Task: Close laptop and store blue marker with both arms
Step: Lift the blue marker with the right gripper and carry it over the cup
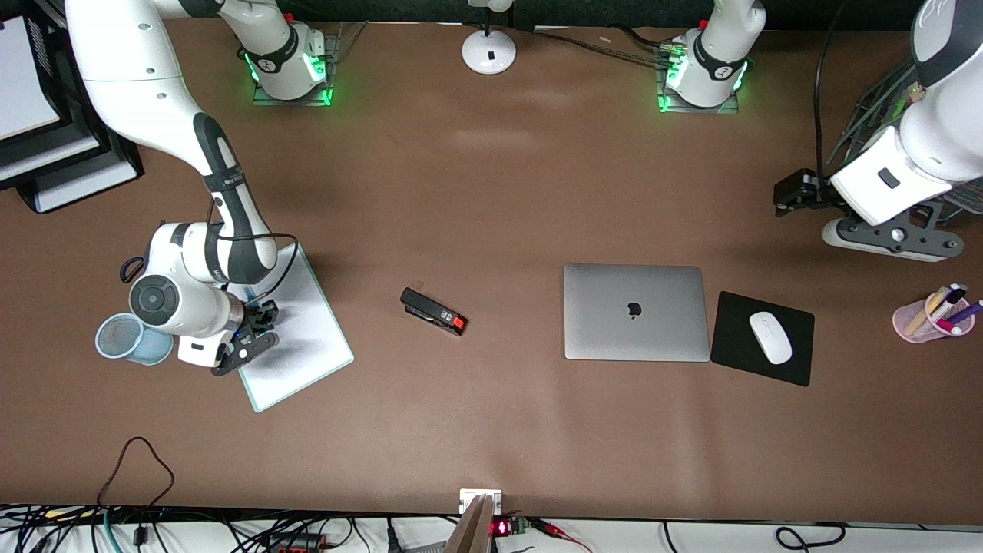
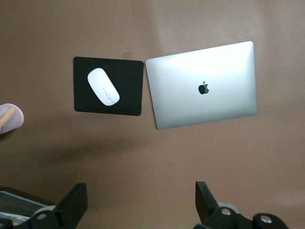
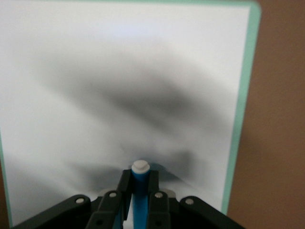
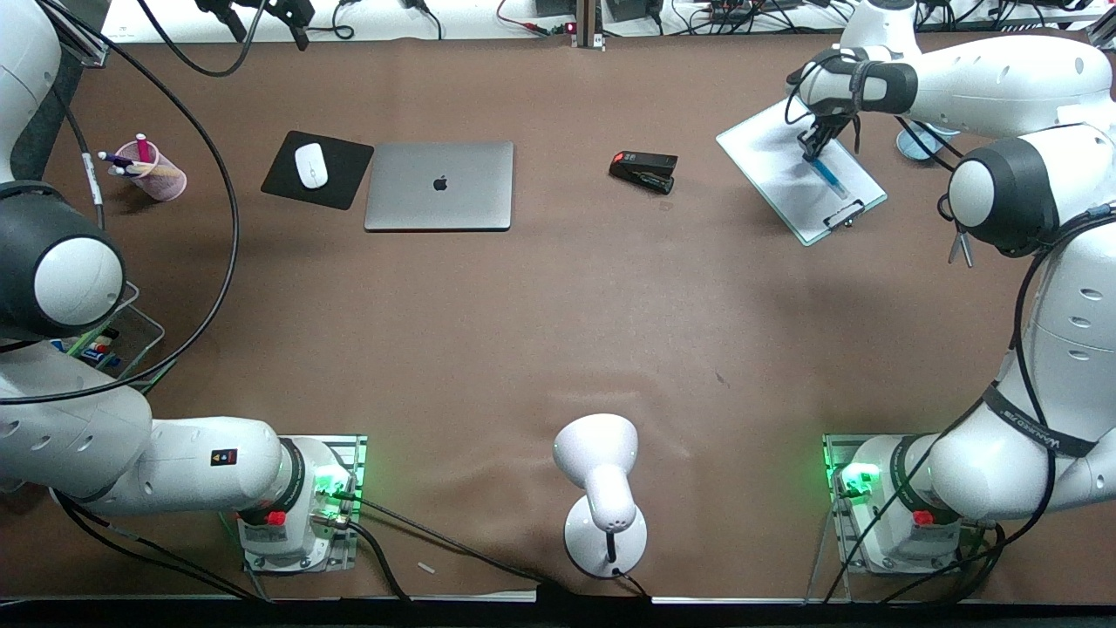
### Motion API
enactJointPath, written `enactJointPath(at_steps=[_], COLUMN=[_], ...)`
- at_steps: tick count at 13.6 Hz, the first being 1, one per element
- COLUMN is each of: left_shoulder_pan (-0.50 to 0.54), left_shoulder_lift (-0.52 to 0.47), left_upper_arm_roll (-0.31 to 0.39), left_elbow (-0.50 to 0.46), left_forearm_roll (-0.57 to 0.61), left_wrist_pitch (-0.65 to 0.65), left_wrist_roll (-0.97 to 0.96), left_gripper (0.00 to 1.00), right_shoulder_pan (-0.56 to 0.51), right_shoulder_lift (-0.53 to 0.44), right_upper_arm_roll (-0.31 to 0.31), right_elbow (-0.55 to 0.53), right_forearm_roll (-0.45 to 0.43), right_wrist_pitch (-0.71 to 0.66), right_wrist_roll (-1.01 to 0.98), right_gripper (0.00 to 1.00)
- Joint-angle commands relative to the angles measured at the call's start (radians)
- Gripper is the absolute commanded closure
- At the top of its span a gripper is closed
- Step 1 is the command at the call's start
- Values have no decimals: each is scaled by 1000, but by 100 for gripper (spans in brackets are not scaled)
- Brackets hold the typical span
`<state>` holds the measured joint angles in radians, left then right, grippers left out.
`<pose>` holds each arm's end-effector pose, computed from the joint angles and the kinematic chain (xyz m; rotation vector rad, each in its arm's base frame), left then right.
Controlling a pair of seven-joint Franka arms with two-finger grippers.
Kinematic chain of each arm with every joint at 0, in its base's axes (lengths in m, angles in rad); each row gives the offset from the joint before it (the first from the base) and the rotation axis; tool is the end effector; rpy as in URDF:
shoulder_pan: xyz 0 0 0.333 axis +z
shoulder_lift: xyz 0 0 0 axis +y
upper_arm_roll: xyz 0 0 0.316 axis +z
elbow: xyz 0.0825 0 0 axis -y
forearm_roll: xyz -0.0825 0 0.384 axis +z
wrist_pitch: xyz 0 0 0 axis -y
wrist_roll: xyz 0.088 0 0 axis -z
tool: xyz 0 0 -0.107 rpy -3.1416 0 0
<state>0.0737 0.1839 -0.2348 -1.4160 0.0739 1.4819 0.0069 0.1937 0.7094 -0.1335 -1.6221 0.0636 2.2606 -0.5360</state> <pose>0.5943 -0.0748 0.5859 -3.0867 0.2540 0.1711 0.6822 0.0535 0.2045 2.9842 0.8957 -0.1116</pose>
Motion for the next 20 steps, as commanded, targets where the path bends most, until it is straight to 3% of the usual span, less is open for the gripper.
enactJointPath(at_steps=[1, 4, 7, 8, 11, 13, 15, 20], left_shoulder_pan=[11, -2, -67, -98, -100, -100, -100, -104], left_shoulder_lift=[34, -32, -229, -265, -264, -238, -228, -230], left_upper_arm_roll=[-9, 49, 190, 209, 207, 201, 197, 193], left_elbow=[51, -13, -306, -349, -347, -307, -296, -291], left_forearm_roll=[18, -5, -95, -94, -88, -82, -79, -23], left_wrist_pitch=[-23, 24, 240, 257, 248, 219, 205, 183], left_wrist_roll=[2, 40, 65, 55, 56, 56, 54, 56], left_gripper=[0, 0, 0, 0, 0, 0, 0, 0], right_shoulder_pan=[-5, -5, -35, -51, -114, -166, -219, -315], right_shoulder_lift=[-57, -152, -223, -244, -280, -284, -274, -262], right_upper_arm_roll=[5, 5, 3, 3, 2, 0, -1, -1], right_elbow=[28, 30, 30, 30, 33, 74, 131, 163], right_forearm_roll=[16, 19, 44, 85, 223, 319, 393, 574], right_wrist_pitch=[-33, -70, -107, -113, -154, -251, -361, -467], right_wrist_roll=[-24, -105, -295, -379, -670, -864, -1016, -1350], right_gripper=[99, 99, 100, 100, 100, 100, 100, 100])
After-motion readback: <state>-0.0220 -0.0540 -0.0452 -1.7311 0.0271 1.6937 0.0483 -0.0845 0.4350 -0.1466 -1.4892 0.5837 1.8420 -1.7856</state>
